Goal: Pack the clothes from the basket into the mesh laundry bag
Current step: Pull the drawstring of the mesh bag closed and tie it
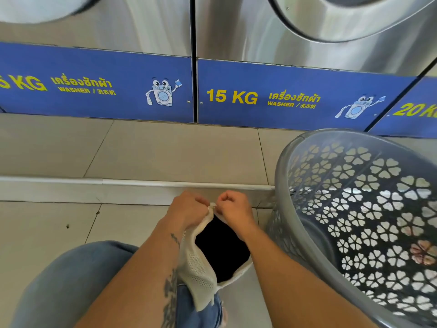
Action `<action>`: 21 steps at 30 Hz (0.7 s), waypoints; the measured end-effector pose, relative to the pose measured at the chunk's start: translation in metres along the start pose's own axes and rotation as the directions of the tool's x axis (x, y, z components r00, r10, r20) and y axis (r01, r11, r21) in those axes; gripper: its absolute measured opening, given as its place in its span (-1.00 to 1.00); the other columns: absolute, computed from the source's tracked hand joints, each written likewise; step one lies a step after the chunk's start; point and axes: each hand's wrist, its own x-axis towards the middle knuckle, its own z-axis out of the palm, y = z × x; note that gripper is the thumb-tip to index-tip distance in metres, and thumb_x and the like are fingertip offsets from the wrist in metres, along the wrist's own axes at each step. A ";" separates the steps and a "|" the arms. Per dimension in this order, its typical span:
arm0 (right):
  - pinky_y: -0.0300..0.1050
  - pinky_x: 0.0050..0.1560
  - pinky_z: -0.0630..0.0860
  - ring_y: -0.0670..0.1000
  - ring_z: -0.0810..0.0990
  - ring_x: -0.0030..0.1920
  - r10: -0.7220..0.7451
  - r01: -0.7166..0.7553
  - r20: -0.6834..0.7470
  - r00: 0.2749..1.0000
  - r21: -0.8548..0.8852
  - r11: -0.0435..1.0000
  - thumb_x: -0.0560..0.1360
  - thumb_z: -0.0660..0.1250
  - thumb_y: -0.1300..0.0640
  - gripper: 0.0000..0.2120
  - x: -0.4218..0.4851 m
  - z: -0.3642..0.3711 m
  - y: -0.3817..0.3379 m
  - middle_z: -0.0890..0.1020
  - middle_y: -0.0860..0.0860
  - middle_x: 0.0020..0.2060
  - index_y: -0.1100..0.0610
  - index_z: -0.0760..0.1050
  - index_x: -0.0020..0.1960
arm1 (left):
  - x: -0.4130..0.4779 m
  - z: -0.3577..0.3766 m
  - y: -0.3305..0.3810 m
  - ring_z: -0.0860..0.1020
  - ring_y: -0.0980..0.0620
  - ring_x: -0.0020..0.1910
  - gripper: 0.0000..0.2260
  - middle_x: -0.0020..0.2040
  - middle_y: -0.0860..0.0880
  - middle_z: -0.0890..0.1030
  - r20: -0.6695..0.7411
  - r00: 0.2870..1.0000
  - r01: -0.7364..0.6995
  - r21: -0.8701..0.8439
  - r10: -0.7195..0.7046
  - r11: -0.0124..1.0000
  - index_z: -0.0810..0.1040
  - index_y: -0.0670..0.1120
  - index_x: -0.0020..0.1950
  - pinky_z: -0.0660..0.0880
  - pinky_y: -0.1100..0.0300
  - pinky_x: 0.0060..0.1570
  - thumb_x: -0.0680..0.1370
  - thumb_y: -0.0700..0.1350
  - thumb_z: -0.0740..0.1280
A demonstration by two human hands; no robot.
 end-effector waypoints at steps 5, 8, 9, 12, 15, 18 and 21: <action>-0.21 -0.14 0.52 -0.12 0.59 -0.27 0.067 -0.071 0.049 0.997 0.079 0.994 0.37 0.44 0.31 -0.83 -0.006 -0.007 0.004 0.67 -0.10 -0.38 0.09 0.68 -0.31 | -0.005 0.006 -0.005 0.57 -0.01 0.14 -0.65 0.21 -0.02 0.61 0.093 0.989 -0.123 0.116 0.113 0.986 0.62 0.19 0.18 0.50 0.12 0.18 0.45 -0.12 0.30; -0.21 -0.17 0.53 -0.08 0.63 -0.21 0.105 -0.107 0.043 0.994 0.056 0.993 0.36 0.50 0.31 -0.80 -0.005 -0.005 0.003 0.69 -0.07 -0.33 0.05 0.64 -0.34 | -0.002 0.011 -0.008 0.60 -0.02 0.08 -0.66 0.16 -0.05 0.64 0.109 0.982 -0.165 0.126 0.151 0.978 0.64 0.15 0.16 0.52 0.16 0.11 0.48 -0.15 0.27; -0.17 -0.13 0.58 -0.05 0.65 -0.18 0.124 -0.126 0.038 0.992 0.050 0.991 0.35 0.50 0.32 -0.80 -0.004 -0.005 0.002 0.69 -0.05 -0.31 0.04 0.63 -0.31 | -0.001 0.012 -0.009 0.61 -0.02 0.04 -0.70 0.13 -0.05 0.65 0.097 0.983 -0.170 0.133 0.158 0.976 0.66 0.13 0.12 0.53 0.16 0.09 0.48 -0.14 0.28; 0.04 -0.01 0.64 0.02 0.65 -0.19 0.144 -0.143 -0.013 0.990 0.045 0.989 0.36 0.37 0.33 -0.80 -0.001 -0.002 -0.005 0.64 -0.09 -0.39 0.05 0.56 -0.32 | 0.003 0.015 -0.012 0.61 -0.04 0.00 -0.80 0.09 -0.05 0.66 0.036 0.981 -0.194 0.173 0.191 0.966 0.68 0.11 0.00 0.54 0.13 0.06 0.47 -0.10 0.32; 0.01 -0.13 0.59 0.12 0.63 -0.19 0.171 -0.170 -0.034 0.985 0.007 0.985 0.39 0.23 0.29 -0.80 0.000 -0.001 -0.016 0.63 0.01 -0.35 0.08 0.51 -0.35 | 0.005 0.018 -0.013 0.61 -0.08 0.01 -0.80 0.06 -0.04 0.67 -0.036 0.968 -0.233 0.235 0.248 0.944 0.67 0.11 -0.01 0.55 0.07 0.06 0.48 -0.09 0.30; -0.13 -0.34 0.41 0.05 0.46 -0.36 0.261 -0.263 0.045 0.964 0.030 0.964 0.46 0.25 0.35 -0.78 0.001 -0.006 -0.020 0.48 0.06 -0.39 0.11 0.43 -0.30 | 0.004 0.018 -0.013 0.60 -0.14 0.02 -0.75 0.04 -0.07 0.67 -0.125 0.937 -0.274 0.315 0.326 0.908 0.67 0.08 0.03 0.55 0.07 0.00 0.47 -0.12 0.25; -0.21 -0.47 0.19 -0.03 0.28 -0.57 0.335 -0.344 0.123 0.934 0.057 0.937 0.50 0.22 0.42 -0.75 -0.003 -0.011 -0.024 0.37 0.04 -0.57 0.14 0.40 -0.27 | 0.005 0.018 -0.013 0.58 -0.16 0.03 -0.74 0.06 -0.08 0.65 -0.195 0.907 -0.293 0.345 0.373 0.892 0.67 0.06 0.05 0.54 0.05 0.00 0.48 -0.11 0.24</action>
